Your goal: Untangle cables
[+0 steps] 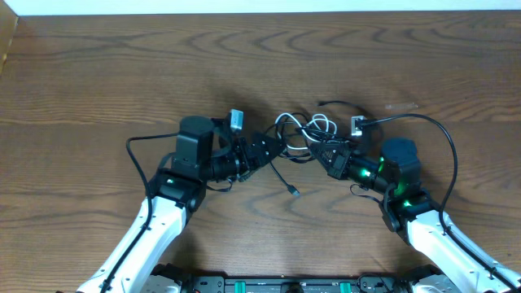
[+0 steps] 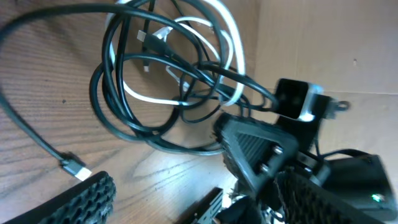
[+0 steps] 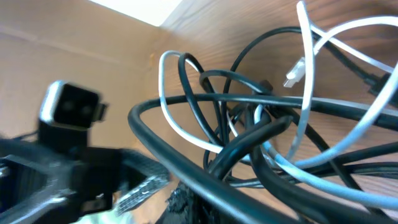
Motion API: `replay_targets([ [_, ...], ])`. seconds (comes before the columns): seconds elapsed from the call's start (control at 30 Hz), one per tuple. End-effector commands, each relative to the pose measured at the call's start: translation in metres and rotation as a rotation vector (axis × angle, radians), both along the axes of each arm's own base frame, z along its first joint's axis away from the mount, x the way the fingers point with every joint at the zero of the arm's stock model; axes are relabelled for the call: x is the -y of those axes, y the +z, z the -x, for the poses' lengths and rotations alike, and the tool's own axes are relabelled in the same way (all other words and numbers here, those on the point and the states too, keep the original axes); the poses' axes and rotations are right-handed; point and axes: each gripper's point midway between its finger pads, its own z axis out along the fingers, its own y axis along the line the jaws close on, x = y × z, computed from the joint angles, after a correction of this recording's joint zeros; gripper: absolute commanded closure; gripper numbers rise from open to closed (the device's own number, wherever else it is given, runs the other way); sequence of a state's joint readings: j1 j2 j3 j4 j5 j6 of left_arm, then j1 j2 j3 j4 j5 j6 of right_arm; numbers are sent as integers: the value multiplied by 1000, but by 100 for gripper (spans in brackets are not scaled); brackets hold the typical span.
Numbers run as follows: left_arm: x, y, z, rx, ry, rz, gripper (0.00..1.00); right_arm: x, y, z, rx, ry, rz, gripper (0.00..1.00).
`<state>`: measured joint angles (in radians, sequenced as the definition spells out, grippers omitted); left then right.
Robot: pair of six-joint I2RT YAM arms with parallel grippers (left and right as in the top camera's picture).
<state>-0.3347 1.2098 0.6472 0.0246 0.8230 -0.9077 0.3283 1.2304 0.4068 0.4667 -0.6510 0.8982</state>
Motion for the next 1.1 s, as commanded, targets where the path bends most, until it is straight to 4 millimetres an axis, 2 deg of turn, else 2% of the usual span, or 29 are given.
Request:
replay_targets([
  [0.0,4,0,-2,38,8,-40,16,-8,14,9,33,86,-49,99],
  [0.1,3,-10,0,14,30,-87,17,-11,24,11,52,106,-83,99],
  [0.27,-10,-32,3,-52,90,-184,28,-15,36,14,75,140,-125,99],
  [0.37,-16,-40,2,-70,120,-222,29,-18,43,18,81,165,-148,99],
  [0.47,-20,-42,0,-79,148,-237,29,-20,48,23,88,198,-167,99],
  [0.77,-18,-36,-7,-94,197,-195,30,-22,46,27,56,216,-179,99],
  [0.93,-18,-35,-8,-125,220,-176,50,-22,46,27,38,215,-187,99],
  [1.07,-15,-36,-6,-154,231,-164,57,-27,46,31,7,223,-202,99],
])
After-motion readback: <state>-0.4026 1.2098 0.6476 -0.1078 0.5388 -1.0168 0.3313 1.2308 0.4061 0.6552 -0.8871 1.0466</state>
